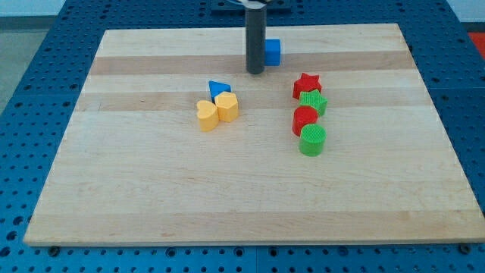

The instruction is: Point your arm towards center

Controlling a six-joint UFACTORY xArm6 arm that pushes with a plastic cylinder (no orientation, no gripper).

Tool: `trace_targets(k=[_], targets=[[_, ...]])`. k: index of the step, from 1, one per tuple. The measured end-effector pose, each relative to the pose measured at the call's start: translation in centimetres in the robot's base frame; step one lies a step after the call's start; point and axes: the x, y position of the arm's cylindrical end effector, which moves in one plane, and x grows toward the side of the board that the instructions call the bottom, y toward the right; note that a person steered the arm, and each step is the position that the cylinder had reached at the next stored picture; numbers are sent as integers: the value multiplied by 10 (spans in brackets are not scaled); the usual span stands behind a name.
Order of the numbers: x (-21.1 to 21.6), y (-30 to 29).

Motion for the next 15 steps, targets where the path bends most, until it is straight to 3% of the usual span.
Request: trace_targets(k=[3,5,7,9,12,14,15], targets=[[7,-44],[1,-142],[-3,-174],[-8,-241],[-22,-265],[0,-237],[38,-205]])
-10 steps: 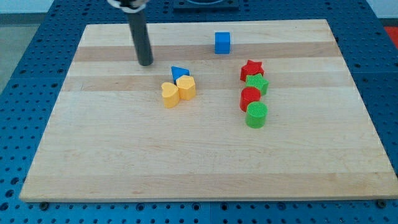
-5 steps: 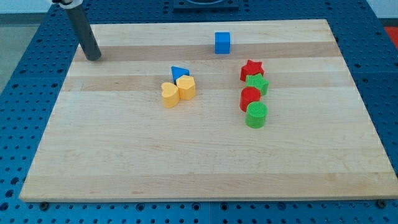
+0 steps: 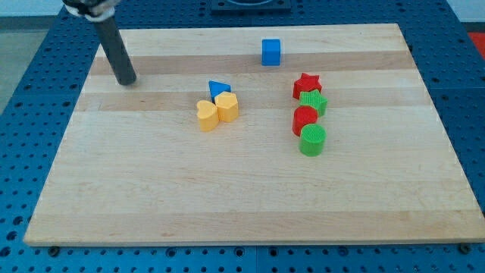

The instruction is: Point your arm towards center

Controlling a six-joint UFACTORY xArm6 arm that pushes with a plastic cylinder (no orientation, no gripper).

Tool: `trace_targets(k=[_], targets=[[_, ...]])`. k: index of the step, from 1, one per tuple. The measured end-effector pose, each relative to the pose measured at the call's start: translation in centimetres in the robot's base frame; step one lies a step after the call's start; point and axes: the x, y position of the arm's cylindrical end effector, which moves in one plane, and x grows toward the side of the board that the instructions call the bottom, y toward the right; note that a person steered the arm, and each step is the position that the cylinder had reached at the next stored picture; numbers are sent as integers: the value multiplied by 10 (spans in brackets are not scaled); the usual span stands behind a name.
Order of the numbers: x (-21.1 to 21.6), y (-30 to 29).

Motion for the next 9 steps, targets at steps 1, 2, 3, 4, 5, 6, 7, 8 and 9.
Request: trace_targets(k=[1,2,3,4,5,6,7,8,9], targets=[[45,27],[56,25],[56,12],[56,-2],[56,-16],[56,-28],[99,-21],[127,-8],[129,-8]])
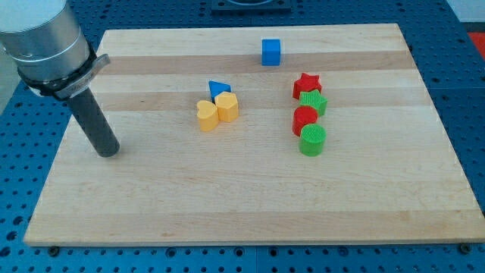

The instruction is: Point your arm towards center

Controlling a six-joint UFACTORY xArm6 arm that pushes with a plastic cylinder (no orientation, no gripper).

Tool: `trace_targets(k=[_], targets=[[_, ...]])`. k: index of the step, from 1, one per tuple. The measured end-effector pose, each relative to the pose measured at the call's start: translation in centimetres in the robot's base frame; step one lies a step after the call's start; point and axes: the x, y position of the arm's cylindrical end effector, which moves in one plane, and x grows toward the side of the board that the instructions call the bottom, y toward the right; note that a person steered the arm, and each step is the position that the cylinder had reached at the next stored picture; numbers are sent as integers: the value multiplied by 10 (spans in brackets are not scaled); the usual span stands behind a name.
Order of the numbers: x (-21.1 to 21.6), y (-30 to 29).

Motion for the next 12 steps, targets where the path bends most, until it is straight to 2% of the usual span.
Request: trace_targets(k=[1,2,4,6,8,12], targets=[[8,11],[14,72],[-4,123],[-21,124],[-21,175],[-9,181]])
